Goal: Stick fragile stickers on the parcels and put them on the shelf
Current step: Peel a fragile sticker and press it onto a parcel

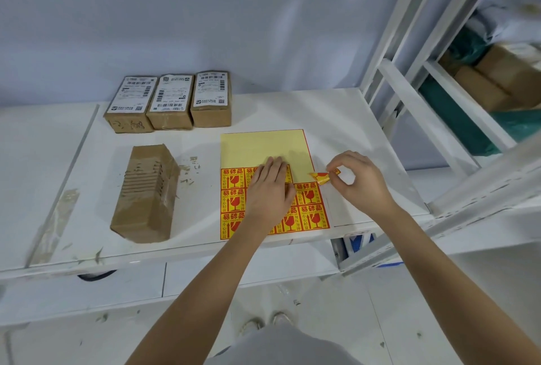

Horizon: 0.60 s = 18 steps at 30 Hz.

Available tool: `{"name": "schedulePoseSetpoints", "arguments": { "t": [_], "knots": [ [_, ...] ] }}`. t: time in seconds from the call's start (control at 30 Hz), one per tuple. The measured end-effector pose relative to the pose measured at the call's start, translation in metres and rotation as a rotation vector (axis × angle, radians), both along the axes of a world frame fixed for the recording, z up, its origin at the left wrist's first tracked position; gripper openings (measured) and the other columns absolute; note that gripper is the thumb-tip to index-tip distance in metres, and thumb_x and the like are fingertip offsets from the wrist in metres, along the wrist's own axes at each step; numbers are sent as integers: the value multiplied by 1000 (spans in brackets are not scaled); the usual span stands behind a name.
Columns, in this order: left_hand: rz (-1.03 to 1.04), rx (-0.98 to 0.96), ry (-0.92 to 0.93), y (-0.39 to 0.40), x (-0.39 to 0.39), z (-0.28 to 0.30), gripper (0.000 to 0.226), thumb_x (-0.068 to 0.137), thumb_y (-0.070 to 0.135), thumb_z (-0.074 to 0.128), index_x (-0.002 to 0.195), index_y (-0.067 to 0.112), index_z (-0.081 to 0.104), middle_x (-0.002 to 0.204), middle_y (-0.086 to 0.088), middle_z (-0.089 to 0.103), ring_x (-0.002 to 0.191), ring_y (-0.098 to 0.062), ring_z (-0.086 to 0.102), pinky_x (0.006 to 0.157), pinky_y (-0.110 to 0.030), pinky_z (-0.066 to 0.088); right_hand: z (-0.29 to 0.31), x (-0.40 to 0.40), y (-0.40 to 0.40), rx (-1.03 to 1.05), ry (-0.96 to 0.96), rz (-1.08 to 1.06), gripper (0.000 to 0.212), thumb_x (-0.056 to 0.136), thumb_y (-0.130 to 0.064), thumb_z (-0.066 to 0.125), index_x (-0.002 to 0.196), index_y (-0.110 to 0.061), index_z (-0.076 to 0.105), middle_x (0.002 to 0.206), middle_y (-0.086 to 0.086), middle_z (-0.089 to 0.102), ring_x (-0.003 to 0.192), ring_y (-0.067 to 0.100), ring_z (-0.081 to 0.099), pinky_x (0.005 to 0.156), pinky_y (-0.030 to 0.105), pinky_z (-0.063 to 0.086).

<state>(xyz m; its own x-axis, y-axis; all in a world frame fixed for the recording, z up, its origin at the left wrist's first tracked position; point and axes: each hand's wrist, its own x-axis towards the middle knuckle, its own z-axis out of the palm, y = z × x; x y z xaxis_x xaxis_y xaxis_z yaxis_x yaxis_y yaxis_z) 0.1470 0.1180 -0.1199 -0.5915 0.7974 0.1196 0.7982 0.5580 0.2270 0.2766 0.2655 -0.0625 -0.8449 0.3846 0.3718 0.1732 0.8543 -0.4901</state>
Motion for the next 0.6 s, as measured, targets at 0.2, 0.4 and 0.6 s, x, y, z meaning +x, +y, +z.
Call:
{"name": "schedulePoseSetpoints", "arguments": {
  "t": [0.2, 0.4, 0.6],
  "knots": [
    [-14, -9, 7, 2, -2, 2, 56, 100, 41, 25, 149, 13, 21, 157, -2, 19, 146, -17, 8, 117, -32, 1, 15, 7, 0, -131, 47, -34, 11, 84, -9, 66, 95, -11, 65, 93, -6, 63, 84, 11, 61, 79, 30, 51],
    [-9, -4, -97, 12, -6, 17, 52, 97, 36, 38, 143, 12, 34, 149, -5, 33, 140, -21, 24, 116, -35, 18, 34, -1, -4, -355, 36, -10, 29, 82, 2, 64, 101, -19, 59, 94, -6, 63, 84, 8, 59, 76, 14, 49],
    [134, 528, -670, 7, 0, 72, 33, 95, 31, 51, 124, 16, 55, 119, -1, 57, 112, -12, 52, 90, -23, 40, 40, -14, -7, -412, -6, 68, 33, 83, 2, 64, 104, -23, 56, 96, -3, 63, 83, 9, 59, 71, 14, 50]
  ]
}}
